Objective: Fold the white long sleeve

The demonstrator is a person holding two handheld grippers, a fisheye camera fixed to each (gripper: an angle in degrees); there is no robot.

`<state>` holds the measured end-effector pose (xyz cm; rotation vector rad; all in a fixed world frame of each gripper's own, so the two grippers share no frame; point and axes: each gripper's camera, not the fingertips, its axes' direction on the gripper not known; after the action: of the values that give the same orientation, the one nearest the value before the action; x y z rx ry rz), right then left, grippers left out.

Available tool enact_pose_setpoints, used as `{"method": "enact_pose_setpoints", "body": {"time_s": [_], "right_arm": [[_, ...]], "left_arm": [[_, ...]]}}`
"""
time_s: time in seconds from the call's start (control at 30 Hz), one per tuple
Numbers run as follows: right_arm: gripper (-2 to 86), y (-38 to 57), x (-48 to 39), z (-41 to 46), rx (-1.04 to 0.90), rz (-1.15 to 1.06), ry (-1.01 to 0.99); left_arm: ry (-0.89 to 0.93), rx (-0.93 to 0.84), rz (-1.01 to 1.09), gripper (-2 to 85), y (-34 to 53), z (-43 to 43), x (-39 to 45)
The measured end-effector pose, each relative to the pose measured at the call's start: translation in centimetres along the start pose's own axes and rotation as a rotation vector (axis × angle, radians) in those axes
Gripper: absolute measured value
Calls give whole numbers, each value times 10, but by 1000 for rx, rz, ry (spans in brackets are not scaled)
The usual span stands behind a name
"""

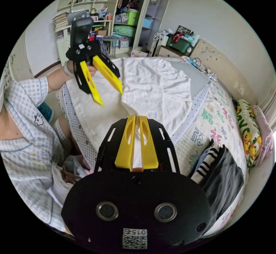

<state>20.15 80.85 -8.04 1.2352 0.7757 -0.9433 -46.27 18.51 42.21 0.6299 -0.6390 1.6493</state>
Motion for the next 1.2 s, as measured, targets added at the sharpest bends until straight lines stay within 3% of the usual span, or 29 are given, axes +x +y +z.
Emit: {"method": "enact_pose_setpoints", "body": {"time_s": [0.17, 0.33, 0.43, 0.57, 0.67, 0.77, 1.03, 1.2], "right_arm": [[22, -45, -32, -12, 228, -174, 15], [23, -68, -42, 8, 326, -266, -43], [29, -66, -36, 19, 370, -236, 8], [10, -66, -17, 15, 411, -214, -87], [44, -93, -24, 37, 346, -310, -275], [87, -138, -43, 82, 185, -388, -316], [108, -211, -75, 165, -53, -606, -432], [47, -245, -35, 188, -91, -460, -580]], "left_arm": [[-254, 277, -44, 119, 52, -56, 35], [-347, 306, -96, 99, 85, -60, 56], [-424, 290, -125, 39, 102, -61, 76], [-605, 415, -325, 14, 149, -95, 88], [-664, 629, -535, 9, 214, -145, 91], [-601, 728, -651, 5, 267, -172, 89], [-472, 795, -763, 3, 331, -166, 96], [-463, 750, -770, 5, 337, -150, 99]]}}
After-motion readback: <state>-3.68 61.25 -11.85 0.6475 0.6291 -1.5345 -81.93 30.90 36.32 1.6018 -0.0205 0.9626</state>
